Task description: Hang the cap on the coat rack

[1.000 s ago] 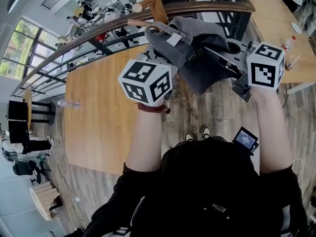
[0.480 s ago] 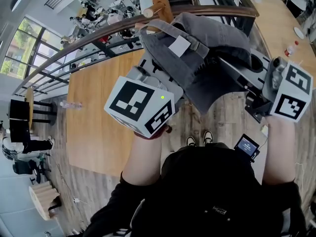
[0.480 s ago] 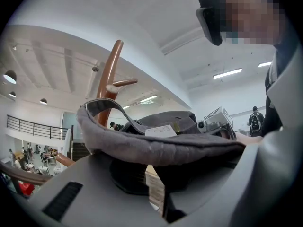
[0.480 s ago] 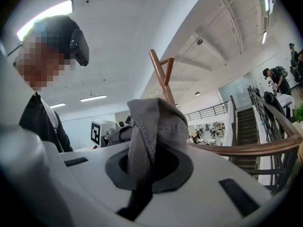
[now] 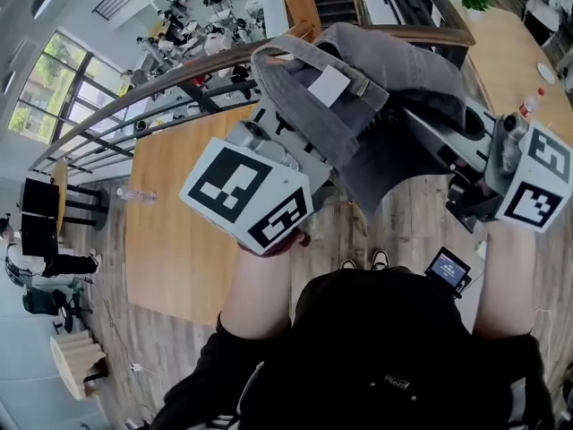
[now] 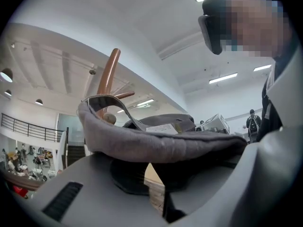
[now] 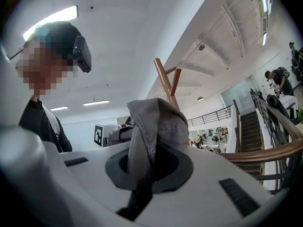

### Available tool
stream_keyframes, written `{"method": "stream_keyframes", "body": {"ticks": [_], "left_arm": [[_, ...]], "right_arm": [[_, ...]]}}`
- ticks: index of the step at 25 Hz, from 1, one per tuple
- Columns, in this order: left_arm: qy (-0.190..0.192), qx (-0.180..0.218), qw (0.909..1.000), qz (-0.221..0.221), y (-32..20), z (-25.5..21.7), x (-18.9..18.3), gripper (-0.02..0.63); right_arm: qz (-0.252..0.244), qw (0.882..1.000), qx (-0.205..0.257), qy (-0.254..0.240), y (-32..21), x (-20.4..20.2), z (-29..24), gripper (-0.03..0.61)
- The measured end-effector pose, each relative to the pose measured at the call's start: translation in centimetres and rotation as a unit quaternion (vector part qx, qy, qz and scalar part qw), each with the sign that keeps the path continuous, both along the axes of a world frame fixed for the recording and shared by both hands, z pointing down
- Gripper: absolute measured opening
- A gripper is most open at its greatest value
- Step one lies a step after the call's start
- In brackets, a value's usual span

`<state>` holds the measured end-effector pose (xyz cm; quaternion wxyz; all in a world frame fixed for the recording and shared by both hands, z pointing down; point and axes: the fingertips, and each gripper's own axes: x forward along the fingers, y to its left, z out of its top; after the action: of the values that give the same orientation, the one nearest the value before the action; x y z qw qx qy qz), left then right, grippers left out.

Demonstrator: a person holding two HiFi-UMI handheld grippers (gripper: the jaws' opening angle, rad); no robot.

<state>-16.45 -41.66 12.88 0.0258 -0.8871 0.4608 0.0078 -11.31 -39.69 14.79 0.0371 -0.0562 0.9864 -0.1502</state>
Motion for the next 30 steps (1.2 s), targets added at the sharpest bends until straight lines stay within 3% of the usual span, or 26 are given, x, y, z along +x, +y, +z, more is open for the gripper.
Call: {"method": "stream_keyframes", "body": {"ticks": [17, 30], "left_arm": [[0.014, -0.027, 0.9995, 0.002, -3.4, 2.1, -0.6, -0.002], [0.015, -0.033, 0.9993, 0.0, -4.9, 3.0, -1.3, -0.002]], "right_arm": [[0.026, 0.999, -0.034, 0.012, -3.0, -0.5, 2.1, 0.02], [0.022, 0.999, -0.011, 0.023, -4.3, -1.8, 2.1, 0.02]]}}
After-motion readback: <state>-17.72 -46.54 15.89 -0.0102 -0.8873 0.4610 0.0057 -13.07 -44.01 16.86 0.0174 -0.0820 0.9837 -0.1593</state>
